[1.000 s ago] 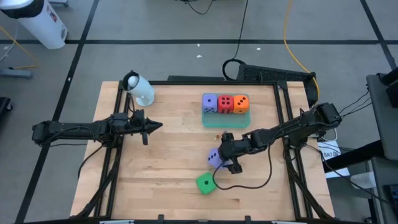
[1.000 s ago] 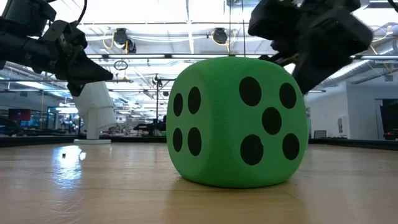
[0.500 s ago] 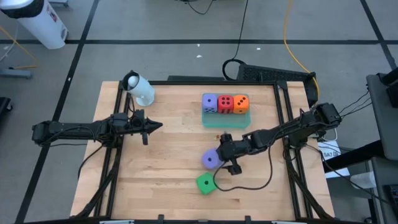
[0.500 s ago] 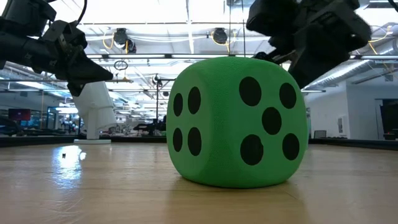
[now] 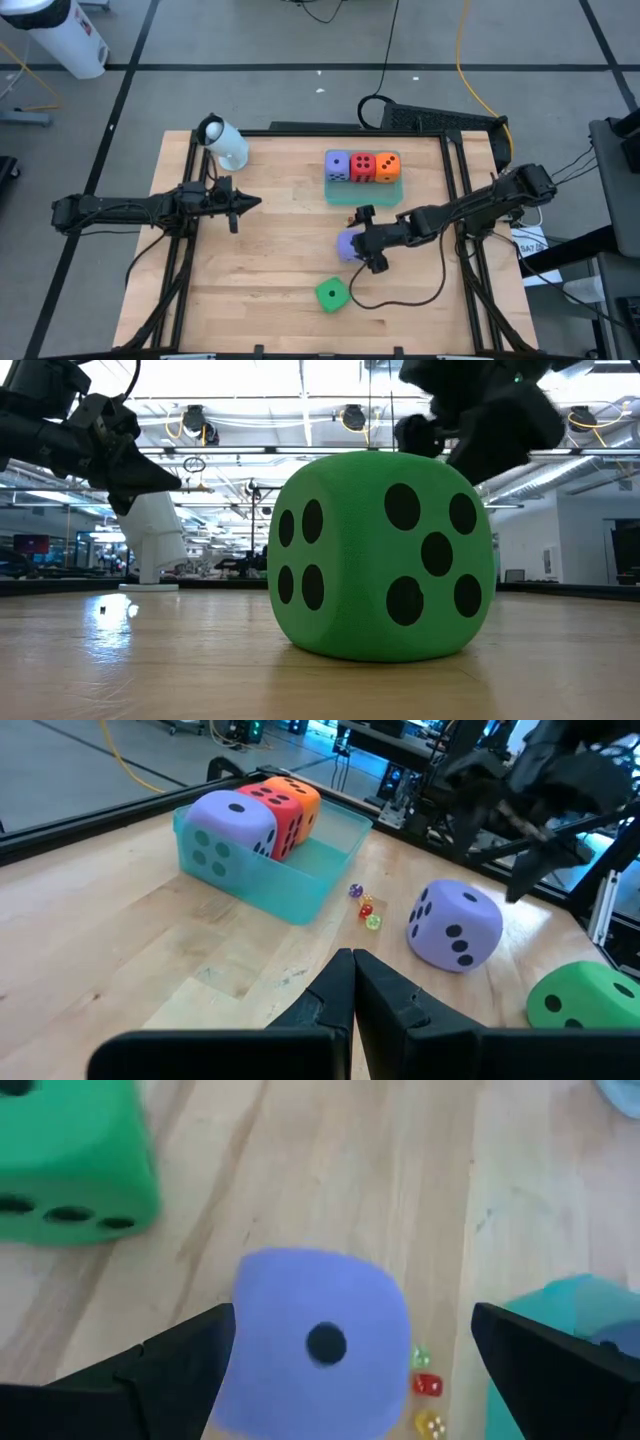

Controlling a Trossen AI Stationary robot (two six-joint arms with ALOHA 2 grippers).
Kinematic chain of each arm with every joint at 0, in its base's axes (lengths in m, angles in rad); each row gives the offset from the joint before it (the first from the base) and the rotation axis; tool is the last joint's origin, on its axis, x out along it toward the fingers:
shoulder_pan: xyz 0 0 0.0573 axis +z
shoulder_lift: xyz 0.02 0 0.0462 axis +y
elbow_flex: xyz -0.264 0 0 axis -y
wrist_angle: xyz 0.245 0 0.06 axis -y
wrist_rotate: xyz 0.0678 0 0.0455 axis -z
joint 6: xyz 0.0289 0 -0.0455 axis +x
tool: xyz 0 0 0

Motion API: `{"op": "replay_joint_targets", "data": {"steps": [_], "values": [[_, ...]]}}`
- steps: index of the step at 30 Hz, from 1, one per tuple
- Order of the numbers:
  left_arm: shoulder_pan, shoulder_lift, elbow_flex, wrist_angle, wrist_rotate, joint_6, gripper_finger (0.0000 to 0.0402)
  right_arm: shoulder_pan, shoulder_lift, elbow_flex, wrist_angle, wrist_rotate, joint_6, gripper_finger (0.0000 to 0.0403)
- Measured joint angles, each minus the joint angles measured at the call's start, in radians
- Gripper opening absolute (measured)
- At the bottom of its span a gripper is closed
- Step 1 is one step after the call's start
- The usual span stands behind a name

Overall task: Pick & Place Dice
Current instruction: Put the big violet dice into the transparent blue bin

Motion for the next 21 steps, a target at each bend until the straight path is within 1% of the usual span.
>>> {"op": "replay_joint_targets", "data": {"steps": [2,4,9,11,14,17,21], "values": [[0.0,0.0,0.0,-0.006,0.0,0.0,0.0017,-0.015,-0.025,0.001,0.018,-0.031,-0.015,0.0396],[0.0,0.0,0.0,-0.011,0.0,0.0,0.0017,-0.034,-0.046,0.014,0.019,-0.031,-0.002,0.0396],[0.0,0.0,0.0,-0.014,-0.001,-0.001,0.0017,-0.075,-0.075,0.043,0.026,-0.025,0.12,0.0396],[0.0,0.0,0.0,-0.014,-0.001,-0.001,0.0017,-0.081,-0.076,0.049,0.013,-0.035,0.139,0.0397],[0.0,0.0,0.0,-0.014,-0.001,0.002,0.0017,-0.081,-0.075,0.049,-0.035,-0.098,0.096,0.0397],[0.0,0.0,0.0,-0.014,-0.001,0.019,0.0017,-0.092,-0.041,0.05,-0.034,-0.162,0.105,0.0397],[0.0,0.0,0.0,-0.014,-0.001,0.02,0.0017,-0.097,-0.003,0.05,-0.024,-0.186,0.127,0.0399]]}}
